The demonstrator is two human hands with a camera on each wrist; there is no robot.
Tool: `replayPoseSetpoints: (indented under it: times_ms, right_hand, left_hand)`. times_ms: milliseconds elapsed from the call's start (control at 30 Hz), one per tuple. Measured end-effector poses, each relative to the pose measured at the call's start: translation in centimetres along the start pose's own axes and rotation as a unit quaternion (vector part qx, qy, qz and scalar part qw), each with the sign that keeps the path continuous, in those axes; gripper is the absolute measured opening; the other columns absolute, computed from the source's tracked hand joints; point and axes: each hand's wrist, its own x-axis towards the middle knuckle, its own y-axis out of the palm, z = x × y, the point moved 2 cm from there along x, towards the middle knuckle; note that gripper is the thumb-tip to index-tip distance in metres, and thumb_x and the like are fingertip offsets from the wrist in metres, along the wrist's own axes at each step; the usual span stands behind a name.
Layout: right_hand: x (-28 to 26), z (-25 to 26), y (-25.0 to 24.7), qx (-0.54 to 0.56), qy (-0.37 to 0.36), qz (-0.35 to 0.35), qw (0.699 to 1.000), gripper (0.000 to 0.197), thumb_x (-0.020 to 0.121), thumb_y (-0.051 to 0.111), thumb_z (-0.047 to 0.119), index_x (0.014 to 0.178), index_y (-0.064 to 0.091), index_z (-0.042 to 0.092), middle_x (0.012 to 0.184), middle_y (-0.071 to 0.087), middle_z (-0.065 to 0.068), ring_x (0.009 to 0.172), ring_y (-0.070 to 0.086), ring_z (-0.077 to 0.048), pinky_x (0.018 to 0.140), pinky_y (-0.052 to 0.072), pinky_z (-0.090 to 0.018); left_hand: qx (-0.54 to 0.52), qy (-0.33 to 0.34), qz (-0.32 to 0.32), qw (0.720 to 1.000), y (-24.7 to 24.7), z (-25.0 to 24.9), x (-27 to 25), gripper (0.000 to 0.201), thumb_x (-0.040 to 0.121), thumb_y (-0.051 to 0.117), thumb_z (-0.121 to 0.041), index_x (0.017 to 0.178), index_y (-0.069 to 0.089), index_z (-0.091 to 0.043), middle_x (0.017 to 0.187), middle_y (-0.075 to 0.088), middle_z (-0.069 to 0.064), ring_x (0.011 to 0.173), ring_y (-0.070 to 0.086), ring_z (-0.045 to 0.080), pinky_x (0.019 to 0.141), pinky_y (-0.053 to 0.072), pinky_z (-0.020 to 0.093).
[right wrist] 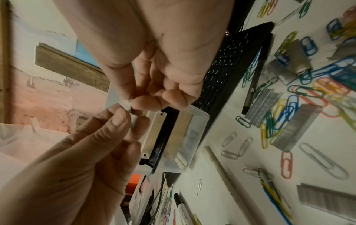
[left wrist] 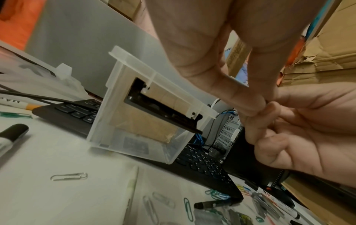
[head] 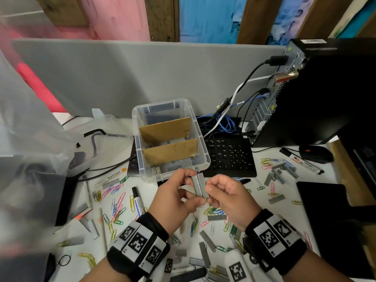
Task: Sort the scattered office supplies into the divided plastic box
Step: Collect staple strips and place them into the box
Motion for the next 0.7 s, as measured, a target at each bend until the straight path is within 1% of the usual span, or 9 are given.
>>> replayPoseSetpoints:
  times_ms: [67,133,167,267,367,467,533,600,700]
  right_hand:
    - [0.1,0.1,0.1,0.008,-0.003,-0.002,1.000,0.007,0.092,0.055,0.004,0.091,0.060,0.009,0.064,0.061,0.003,0.064,0.056,-0.014,0.069,0.043,-0.040]
    - [0.2,0.2,0.2,0.017,-0.006,-0.009,1.000,0.007,0.093,0.054,0.002,0.093,0.059,0.007,0.065,0.060,0.001,0.062,0.055,-0.013,0.065,0.042,-0.036]
    - [0.2,0.3,0.2,0.021,-0.007,-0.013,1.000,0.007,0.093,0.054,0.001,0.093,0.059,0.006,0.065,0.059,0.000,0.061,0.055,-0.013,0.063,0.042,-0.034]
    - [0.3,0.3,0.3,0.025,-0.007,-0.016,1.000,0.007,0.092,0.053,0.001,0.092,0.059,0.005,0.067,0.059,-0.003,0.061,0.054,-0.012,0.060,0.041,-0.032]
    - [0.5,0.5,0.3,0.010,-0.007,-0.014,1.000,0.007,0.093,0.054,0.003,0.092,0.060,0.007,0.067,0.060,-0.003,0.063,0.053,-0.014,0.060,0.041,-0.031]
    - [0.6,0.7,0.4,-0.007,-0.009,-0.012,1.000,0.008,0.093,0.053,0.004,0.090,0.060,0.009,0.064,0.060,0.001,0.062,0.049,-0.017,0.058,0.040,-0.029]
    - [0.8,0.8,0.6,-0.015,-0.010,-0.013,1.000,0.009,0.094,0.053,0.005,0.089,0.060,0.009,0.065,0.059,0.003,0.061,0.047,-0.015,0.057,0.040,-0.027]
    - [1.0,0.9,0.8,-0.022,-0.014,-0.016,1.000,0.010,0.094,0.053,0.006,0.089,0.061,0.011,0.065,0.059,0.004,0.061,0.047,-0.016,0.058,0.041,-0.028]
    - [1.0,1.0,0.9,-0.035,-0.024,-0.021,0.999,0.010,0.093,0.055,0.007,0.087,0.061,0.012,0.065,0.059,0.003,0.061,0.048,-0.016,0.060,0.042,-0.031]
  left_hand:
    - [-0.006,0.002,-0.003,1.000,0.0,-0.1,0.1,0.053,0.070,0.080,-0.001,0.109,0.057,-0.027,0.089,0.050,-0.011,0.064,0.061,0.016,0.060,0.058,0.037]
    - [-0.009,0.006,-0.007,1.000,-0.1,-0.2,0.3,0.053,0.068,0.081,-0.003,0.109,0.057,-0.028,0.093,0.049,-0.002,0.066,0.062,0.018,0.058,0.058,0.035]
    - [-0.012,0.007,-0.007,1.000,-0.2,-0.3,0.3,0.054,0.067,0.082,-0.005,0.109,0.058,-0.028,0.093,0.049,0.000,0.066,0.062,0.018,0.058,0.058,0.035]
    - [-0.021,0.005,-0.005,1.000,-0.4,-0.2,0.5,0.056,0.062,0.083,-0.015,0.109,0.059,-0.030,0.092,0.052,-0.004,0.066,0.065,0.019,0.060,0.057,0.032]
    - [-0.013,0.003,-0.007,1.000,-0.6,-0.5,0.6,0.058,0.056,0.082,-0.027,0.109,0.059,-0.032,0.089,0.056,-0.013,0.067,0.067,0.021,0.065,0.058,0.033]
    - [0.008,0.011,-0.016,1.000,-0.8,-0.7,0.8,0.059,0.054,0.082,-0.034,0.109,0.060,-0.035,0.092,0.056,-0.006,0.060,0.061,0.015,0.064,0.054,0.025]
    - [0.010,0.017,-0.017,1.000,-0.9,-0.8,1.1,0.060,0.055,0.082,-0.032,0.110,0.060,-0.035,0.091,0.056,-0.005,0.057,0.055,0.010,0.062,0.049,0.021]
    - [0.007,0.017,-0.013,1.000,-0.8,-0.9,1.2,0.063,0.055,0.082,-0.030,0.113,0.060,-0.035,0.092,0.057,-0.005,0.057,0.055,0.010,0.064,0.050,0.022]
    - [0.001,0.014,-0.013,1.000,-0.7,-0.8,1.3,0.066,0.057,0.082,-0.030,0.119,0.060,-0.033,0.098,0.061,0.000,0.060,0.058,0.013,0.068,0.054,0.027]
